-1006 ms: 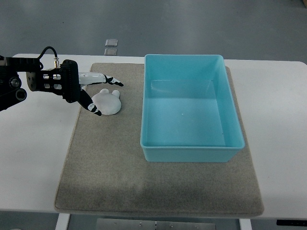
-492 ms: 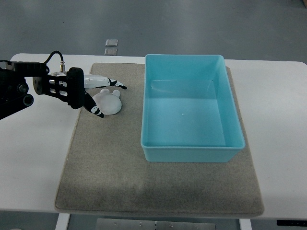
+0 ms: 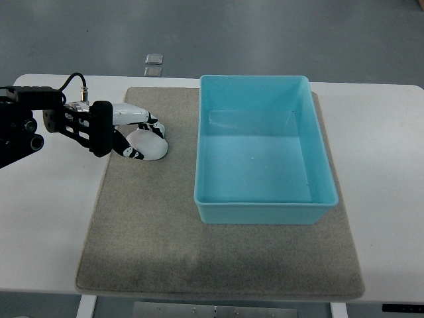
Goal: Place white toy into blue box with left hand
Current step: 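Close the left hand fingers around the white rabbit toy, then lift the toy with the left hand and carry it over the blue box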
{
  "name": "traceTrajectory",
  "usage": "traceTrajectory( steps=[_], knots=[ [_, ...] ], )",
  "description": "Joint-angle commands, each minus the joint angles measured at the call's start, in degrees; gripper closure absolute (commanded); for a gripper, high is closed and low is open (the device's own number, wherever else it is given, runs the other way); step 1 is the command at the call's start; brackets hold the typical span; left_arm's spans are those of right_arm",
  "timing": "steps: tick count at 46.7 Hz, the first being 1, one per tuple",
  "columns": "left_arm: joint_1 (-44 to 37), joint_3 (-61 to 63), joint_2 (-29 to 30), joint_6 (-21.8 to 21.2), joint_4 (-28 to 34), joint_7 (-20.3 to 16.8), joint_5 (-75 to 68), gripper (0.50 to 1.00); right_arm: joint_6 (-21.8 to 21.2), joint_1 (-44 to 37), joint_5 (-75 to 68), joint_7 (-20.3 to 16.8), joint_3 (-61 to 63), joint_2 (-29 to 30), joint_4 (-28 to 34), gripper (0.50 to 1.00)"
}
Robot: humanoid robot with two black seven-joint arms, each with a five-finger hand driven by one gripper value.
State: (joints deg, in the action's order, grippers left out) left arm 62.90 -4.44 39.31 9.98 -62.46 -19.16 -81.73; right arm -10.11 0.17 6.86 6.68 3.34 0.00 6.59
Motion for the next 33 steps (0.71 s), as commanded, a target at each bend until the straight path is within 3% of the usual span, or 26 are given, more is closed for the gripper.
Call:
traceTrajectory(
  steps=[1, 33],
  knots=[
    [0.3, 0.0, 0.0, 0.0, 0.0, 0.0, 0.0, 1.000, 0.0, 0.0, 0.1, 0.0, 0.0, 0.0, 0.0, 0.564],
    [2.5, -5.6, 0.5, -0.3, -0.1, 0.0, 0.5, 0.990, 0.0, 0.0, 0.0, 0.0, 0.0, 0.0, 0.0, 0.564]
  ],
)
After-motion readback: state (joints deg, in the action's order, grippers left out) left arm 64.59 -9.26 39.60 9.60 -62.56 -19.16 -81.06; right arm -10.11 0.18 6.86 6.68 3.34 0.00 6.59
